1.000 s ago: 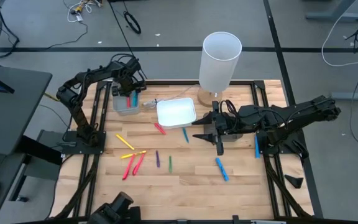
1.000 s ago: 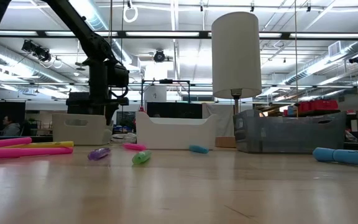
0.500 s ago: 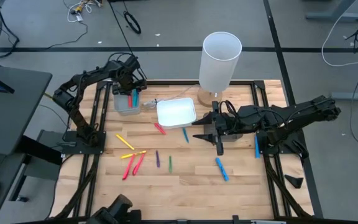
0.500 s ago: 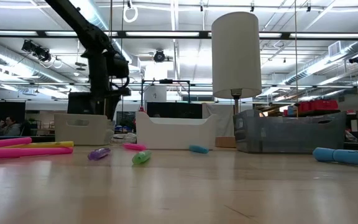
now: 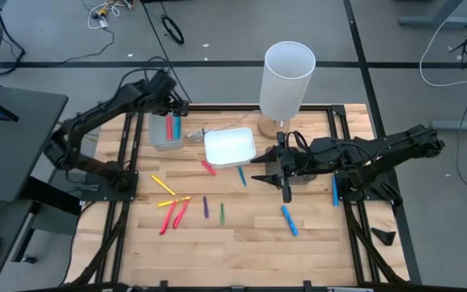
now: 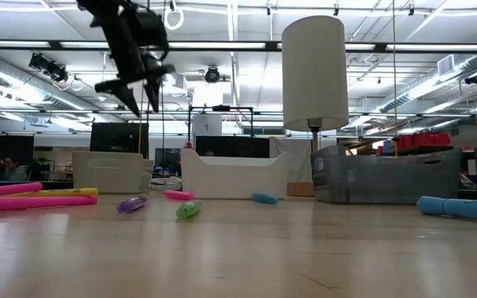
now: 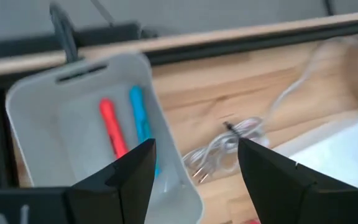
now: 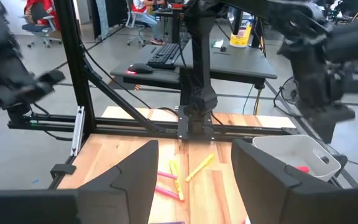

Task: Pick & Place Markers
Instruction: Put the left blue highlighter pen into the gray bin

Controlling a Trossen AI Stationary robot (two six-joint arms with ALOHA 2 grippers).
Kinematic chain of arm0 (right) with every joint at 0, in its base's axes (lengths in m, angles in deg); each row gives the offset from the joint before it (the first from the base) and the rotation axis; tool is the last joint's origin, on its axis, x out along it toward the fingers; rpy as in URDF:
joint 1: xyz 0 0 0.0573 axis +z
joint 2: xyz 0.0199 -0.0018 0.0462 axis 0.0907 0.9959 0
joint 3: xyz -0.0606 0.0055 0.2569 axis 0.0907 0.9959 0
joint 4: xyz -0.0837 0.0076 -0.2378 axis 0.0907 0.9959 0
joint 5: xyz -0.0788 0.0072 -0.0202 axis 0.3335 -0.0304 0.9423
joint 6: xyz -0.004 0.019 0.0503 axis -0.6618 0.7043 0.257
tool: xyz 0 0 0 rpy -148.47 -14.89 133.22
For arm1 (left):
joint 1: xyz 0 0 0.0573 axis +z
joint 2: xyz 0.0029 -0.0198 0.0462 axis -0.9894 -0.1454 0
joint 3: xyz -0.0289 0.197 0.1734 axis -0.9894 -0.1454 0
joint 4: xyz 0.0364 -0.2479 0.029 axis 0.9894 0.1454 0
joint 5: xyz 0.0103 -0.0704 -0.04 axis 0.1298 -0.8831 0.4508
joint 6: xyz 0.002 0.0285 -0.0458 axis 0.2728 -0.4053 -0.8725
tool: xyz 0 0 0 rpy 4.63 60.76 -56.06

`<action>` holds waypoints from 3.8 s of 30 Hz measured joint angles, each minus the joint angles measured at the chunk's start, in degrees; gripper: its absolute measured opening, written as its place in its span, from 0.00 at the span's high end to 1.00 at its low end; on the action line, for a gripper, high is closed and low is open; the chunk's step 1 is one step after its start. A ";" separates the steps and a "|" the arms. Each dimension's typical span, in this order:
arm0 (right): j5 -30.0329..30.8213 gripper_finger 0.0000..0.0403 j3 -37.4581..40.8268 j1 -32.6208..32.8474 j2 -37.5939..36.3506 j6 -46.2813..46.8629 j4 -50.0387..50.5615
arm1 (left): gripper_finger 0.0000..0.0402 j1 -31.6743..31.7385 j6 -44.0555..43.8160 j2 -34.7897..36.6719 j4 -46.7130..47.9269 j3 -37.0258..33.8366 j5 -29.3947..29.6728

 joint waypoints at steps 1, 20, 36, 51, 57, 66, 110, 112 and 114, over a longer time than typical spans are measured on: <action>0.00 0.49 0.00 0.01 0.00 0.00 0.00 | 0.42 -0.78 0.69 1.48 -0.20 0.00 0.56; 0.00 0.49 0.00 0.01 0.00 0.69 -0.01 | 0.42 -29.22 6.54 26.93 -2.94 0.00 25.45; 0.00 0.49 0.00 -0.01 0.00 0.70 -0.02 | 0.42 -43.80 13.59 32.79 -6.54 0.00 22.16; -0.16 0.49 0.00 0.02 -0.72 10.72 -1.64 | 0.42 -54.81 19.56 25.54 -34.08 -7.69 17.11; -0.16 0.49 0.00 0.34 -1.23 16.02 -0.67 | 0.42 -58.58 19.39 25.50 -54.23 -18.10 16.85; -1.64 0.49 0.00 0.72 -1.25 13.75 -0.17 | 0.42 -60.38 19.98 17.81 -64.85 -20.38 12.70; -4.69 0.49 -10.39 7.95 2.28 69.31 53.03 | 0.42 -57.87 16.00 -3.00 -67.20 -7.23 7.55; -4.69 0.49 -15.97 8.22 6.25 70.41 60.51 | 0.42 -57.87 16.00 -3.00 -67.20 -7.23 6.89; -4.68 0.49 -21.50 8.50 10.06 71.19 67.91 | 0.42 -57.89 15.98 -3.00 -67.15 -7.23 6.54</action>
